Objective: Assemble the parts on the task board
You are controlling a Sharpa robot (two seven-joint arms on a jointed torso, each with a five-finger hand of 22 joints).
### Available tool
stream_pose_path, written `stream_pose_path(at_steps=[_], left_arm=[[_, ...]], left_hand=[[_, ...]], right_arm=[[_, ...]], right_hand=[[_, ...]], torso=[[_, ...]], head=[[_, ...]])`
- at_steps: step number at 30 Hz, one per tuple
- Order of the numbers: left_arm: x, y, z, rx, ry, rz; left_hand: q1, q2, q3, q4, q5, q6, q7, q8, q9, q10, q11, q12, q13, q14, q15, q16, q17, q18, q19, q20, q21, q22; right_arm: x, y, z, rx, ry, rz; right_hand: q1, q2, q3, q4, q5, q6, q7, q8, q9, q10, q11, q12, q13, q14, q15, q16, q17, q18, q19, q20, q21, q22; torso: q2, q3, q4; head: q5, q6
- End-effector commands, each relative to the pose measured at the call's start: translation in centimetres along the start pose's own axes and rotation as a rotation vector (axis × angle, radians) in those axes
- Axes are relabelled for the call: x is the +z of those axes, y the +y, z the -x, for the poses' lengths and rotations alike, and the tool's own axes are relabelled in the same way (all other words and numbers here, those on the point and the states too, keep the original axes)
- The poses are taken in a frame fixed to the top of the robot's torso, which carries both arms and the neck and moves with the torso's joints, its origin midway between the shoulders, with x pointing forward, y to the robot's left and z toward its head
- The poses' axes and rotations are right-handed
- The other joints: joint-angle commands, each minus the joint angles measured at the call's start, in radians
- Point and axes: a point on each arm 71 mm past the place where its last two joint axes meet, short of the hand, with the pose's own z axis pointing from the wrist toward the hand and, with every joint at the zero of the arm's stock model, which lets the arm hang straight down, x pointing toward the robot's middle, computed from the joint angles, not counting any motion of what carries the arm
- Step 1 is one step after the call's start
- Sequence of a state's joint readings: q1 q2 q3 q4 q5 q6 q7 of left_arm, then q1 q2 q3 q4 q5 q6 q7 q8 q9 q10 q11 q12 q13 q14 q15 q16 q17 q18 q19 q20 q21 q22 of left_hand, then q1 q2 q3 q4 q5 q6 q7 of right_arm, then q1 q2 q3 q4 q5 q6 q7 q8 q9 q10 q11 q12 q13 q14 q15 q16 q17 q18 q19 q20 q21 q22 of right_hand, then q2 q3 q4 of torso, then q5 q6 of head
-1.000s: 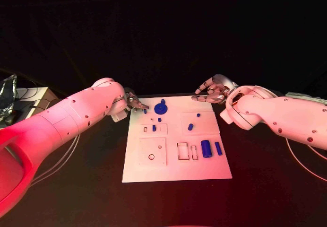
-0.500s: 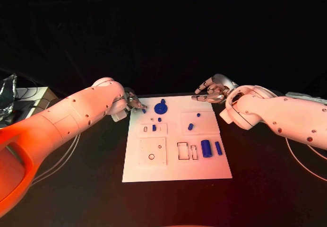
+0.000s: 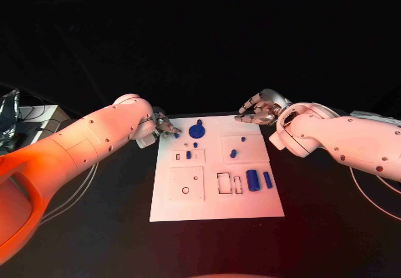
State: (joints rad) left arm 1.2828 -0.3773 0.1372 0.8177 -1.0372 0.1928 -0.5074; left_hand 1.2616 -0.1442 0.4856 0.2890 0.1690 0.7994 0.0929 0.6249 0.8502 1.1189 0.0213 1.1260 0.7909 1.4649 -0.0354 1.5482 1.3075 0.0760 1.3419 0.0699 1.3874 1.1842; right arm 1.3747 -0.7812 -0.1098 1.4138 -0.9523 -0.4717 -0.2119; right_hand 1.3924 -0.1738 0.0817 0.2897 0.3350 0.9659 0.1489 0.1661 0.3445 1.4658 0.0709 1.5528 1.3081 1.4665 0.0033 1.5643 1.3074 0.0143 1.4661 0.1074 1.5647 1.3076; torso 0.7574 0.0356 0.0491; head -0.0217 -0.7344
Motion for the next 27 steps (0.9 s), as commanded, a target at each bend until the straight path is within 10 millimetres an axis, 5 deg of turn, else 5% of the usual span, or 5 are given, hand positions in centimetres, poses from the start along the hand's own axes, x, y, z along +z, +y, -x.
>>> stream_pose_path(at_steps=[1,4,6,12,27], left_arm=[[0.09,0.11,-0.37,0.015,0.033,0.002],[0.08,0.12,-0.42,0.018,0.036,0.002],[0.06,0.11,-0.44,0.019,0.037,0.001],[0.03,0.11,-0.5,0.019,0.044,-0.001],[-0.11,0.07,-0.41,-0.017,0.034,-0.014]], left_hand=[[0.012,-0.01,0.029,-0.003,0.007,0.005,-0.005,0.002,-0.004,0.006,-0.005,0.004,0.0,0.093,-0.006,0.006,0.23,0.008,0.007,-0.003,0.005,0.001],[0.038,-0.034,0.132,-0.017,0.008,0.011,-0.009,0.005,-0.011,0.009,-0.01,0.003,-0.002,0.094,-0.012,0.008,0.233,0.007,0.008,-0.008,0.007,0.005],[0.039,-0.063,0.271,-0.061,0.007,0.009,-0.008,0.021,-0.003,0.012,-0.012,0.0,-0.007,0.095,-0.015,0.009,0.235,0.007,0.008,-0.011,0.009,0.008],[-0.013,-0.072,0.412,-0.153,0.048,-0.006,-0.001,0.054,0.025,0.017,-0.007,-0.005,-0.015,0.097,-0.009,0.012,0.24,0.006,0.01,-0.007,0.012,0.014],[-0.08,-0.064,0.486,-0.235,0.142,0.009,0.004,0.06,0.028,0.033,-0.003,0.012,-0.001,0.097,-0.006,0.013,0.242,0.005,0.014,-0.003,0.023,0.028]], right_arm=[[0.0,0.18,-0.01,-0.007,-0.001,0.016],[0.0,0.17,0.0,-0.007,-0.002,0.016],[0.0,0.15,0.02,-0.007,-0.002,0.016],[0.01,0.14,0.03,-0.007,-0.003,0.016],[0.02,0.09,0.1,-0.007,-0.006,0.017]], right_hand=[[-0.01,-0.003,0.004,0.0,-0.004,-0.007,0.0,0.005,0.001,0.085,-0.003,-0.004,0.243,0.104,-0.007,0.007,0.263,-0.014,0.103,-0.007,0.003,0.261],[-0.01,-0.003,0.004,0.0,-0.004,-0.007,0.0,0.005,0.001,0.085,-0.003,-0.004,0.243,0.104,-0.007,0.007,0.263,-0.014,0.103,-0.007,0.003,0.261],[-0.01,-0.003,0.004,0.0,-0.004,-0.007,0.0,0.005,0.001,0.085,-0.003,-0.004,0.243,0.104,-0.007,0.007,0.263,-0.014,0.103,-0.007,0.003,0.261],[-0.01,-0.003,0.004,0.0,-0.004,-0.007,0.0,0.005,0.001,0.085,-0.003,-0.004,0.243,0.104,-0.007,0.007,0.263,-0.014,0.103,-0.007,0.003,0.261],[-0.011,-0.002,0.006,0.0,-0.003,-0.007,0.0,0.006,0.003,0.086,-0.003,-0.003,0.244,0.104,-0.007,0.006,0.263,-0.013,0.103,-0.007,0.003,0.261]], torso=[[-0.001,-0.0002,0.0007],[0.0,-0.0002,-0.0003],[0.0,-0.0002,-0.0006],[-0.001,0.0005,0.0],[-0.001,-0.0003,0.0]], head=[[0.001,-0.002],[0.003,-0.001],[0.004,0.0],[0.005,0.0],[0.006,0.001]])
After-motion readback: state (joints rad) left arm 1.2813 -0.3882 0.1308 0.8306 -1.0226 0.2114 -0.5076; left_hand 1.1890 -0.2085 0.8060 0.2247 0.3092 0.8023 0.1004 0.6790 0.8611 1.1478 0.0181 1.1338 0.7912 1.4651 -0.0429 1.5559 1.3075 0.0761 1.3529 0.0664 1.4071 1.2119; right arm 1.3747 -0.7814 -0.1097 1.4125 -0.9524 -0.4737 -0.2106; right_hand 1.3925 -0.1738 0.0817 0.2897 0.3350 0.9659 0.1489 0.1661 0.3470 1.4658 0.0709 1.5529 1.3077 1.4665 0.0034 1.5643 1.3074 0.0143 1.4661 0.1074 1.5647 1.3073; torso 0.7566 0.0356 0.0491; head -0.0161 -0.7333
